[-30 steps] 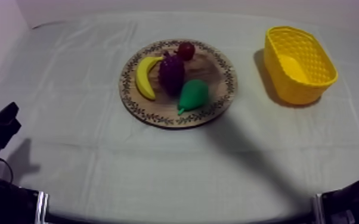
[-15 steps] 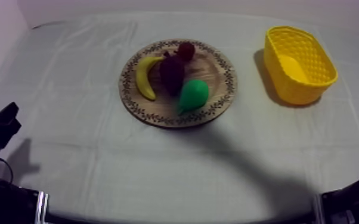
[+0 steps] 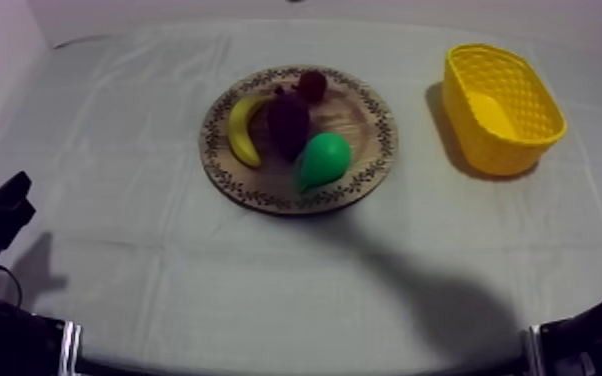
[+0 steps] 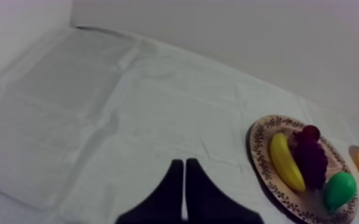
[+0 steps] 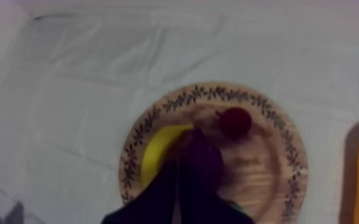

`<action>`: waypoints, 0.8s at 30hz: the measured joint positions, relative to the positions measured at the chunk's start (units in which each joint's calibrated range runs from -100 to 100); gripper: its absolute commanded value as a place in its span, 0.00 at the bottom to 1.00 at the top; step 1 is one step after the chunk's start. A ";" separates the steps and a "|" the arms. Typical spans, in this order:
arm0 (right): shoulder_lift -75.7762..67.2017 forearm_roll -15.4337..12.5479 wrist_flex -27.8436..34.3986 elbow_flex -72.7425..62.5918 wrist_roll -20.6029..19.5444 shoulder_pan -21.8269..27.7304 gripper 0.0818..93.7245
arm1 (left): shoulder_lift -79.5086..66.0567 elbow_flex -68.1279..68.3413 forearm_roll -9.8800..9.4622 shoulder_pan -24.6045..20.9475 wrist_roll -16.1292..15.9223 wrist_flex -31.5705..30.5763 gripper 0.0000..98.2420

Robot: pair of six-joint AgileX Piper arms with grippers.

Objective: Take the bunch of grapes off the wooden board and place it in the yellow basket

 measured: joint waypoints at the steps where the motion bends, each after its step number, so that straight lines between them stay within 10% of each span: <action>1: 0.20 -0.29 0.00 0.82 -0.39 -0.11 0.01 | 0.00 0.00 0.00 0.00 0.00 0.00 0.00; 16: -0.13 -0.21 -1.56 8.12 -2.70 -1.89 0.06 | 0.00 0.00 0.00 0.00 0.00 0.00 0.00; 24: -0.90 -0.69 -1.82 10.29 -3.33 -1.90 0.56 | 0.00 0.00 0.00 0.00 0.00 0.00 0.00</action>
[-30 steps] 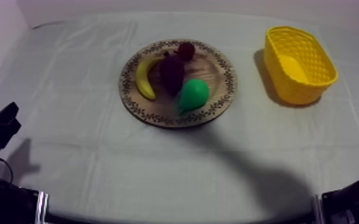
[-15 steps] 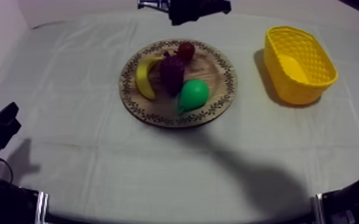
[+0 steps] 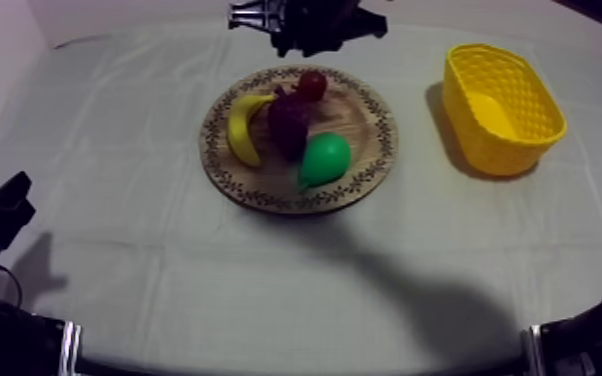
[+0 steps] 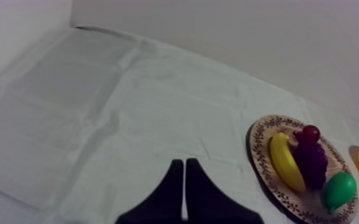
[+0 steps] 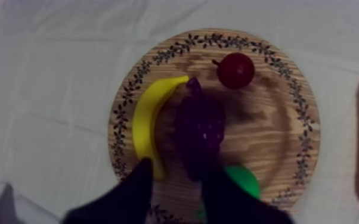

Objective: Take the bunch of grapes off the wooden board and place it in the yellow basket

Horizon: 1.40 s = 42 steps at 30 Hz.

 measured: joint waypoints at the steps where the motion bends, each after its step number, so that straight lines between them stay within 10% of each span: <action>1: -0.19 0.22 -0.17 0.47 -0.40 -0.09 0.62 | 0.00 0.00 0.00 0.00 0.00 0.00 0.00; 11: -1.10 0.36 0.03 1.76 -0.84 0.07 0.86 | 0.00 0.00 0.00 0.00 0.00 0.00 0.00; 42: 17.56 -1.38 -7.62 -2.79 1.20 2.15 0.86 | 0.00 0.00 0.00 0.00 0.00 0.00 0.00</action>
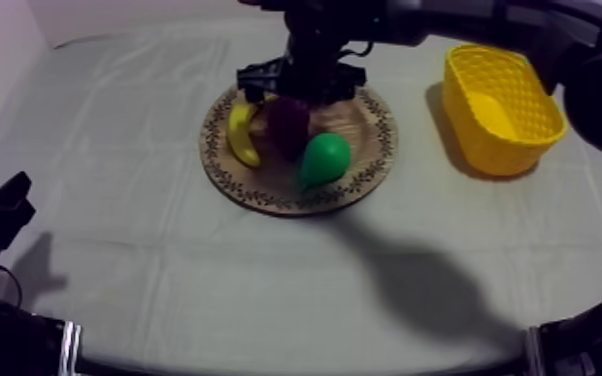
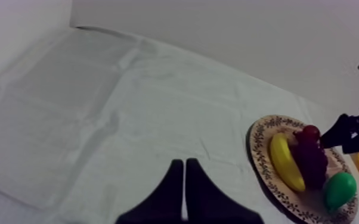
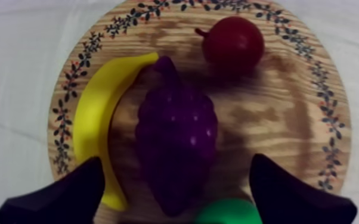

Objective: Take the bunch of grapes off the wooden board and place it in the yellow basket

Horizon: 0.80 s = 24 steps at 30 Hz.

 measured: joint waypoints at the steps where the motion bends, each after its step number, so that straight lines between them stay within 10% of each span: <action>1: 1.03 0.00 0.00 -0.89 0.07 0.08 0.86 | 0.00 0.00 0.00 0.00 0.00 0.00 0.00; 24: 13.47 -0.51 1.58 -12.57 0.96 0.73 0.71 | 0.00 0.00 0.00 0.00 0.00 0.00 0.00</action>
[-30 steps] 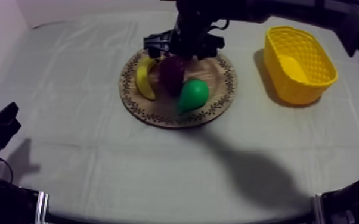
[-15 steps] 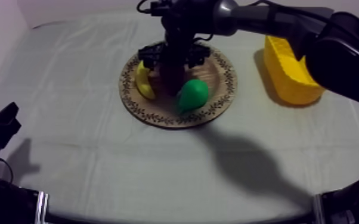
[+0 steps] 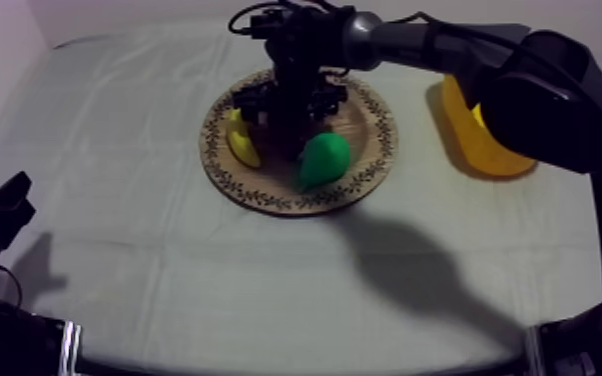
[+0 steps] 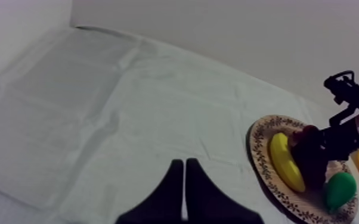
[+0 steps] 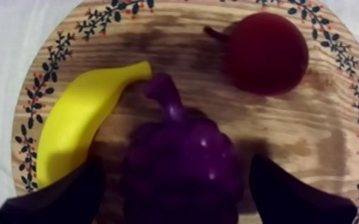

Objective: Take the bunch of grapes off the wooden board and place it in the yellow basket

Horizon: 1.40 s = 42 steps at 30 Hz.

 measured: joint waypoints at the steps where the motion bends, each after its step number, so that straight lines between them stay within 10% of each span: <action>1: 0.00 0.00 0.00 -0.07 0.02 0.00 0.68 | 0.00 0.00 0.00 0.00 0.00 0.00 0.00; 12: -0.06 0.73 -0.45 0.55 0.32 -0.16 0.40 | 0.00 0.00 0.00 0.00 0.00 0.00 0.00; 42: -14.50 3.27 -8.07 16.03 0.56 1.70 0.34 | 0.00 0.00 0.00 0.00 0.00 0.00 0.00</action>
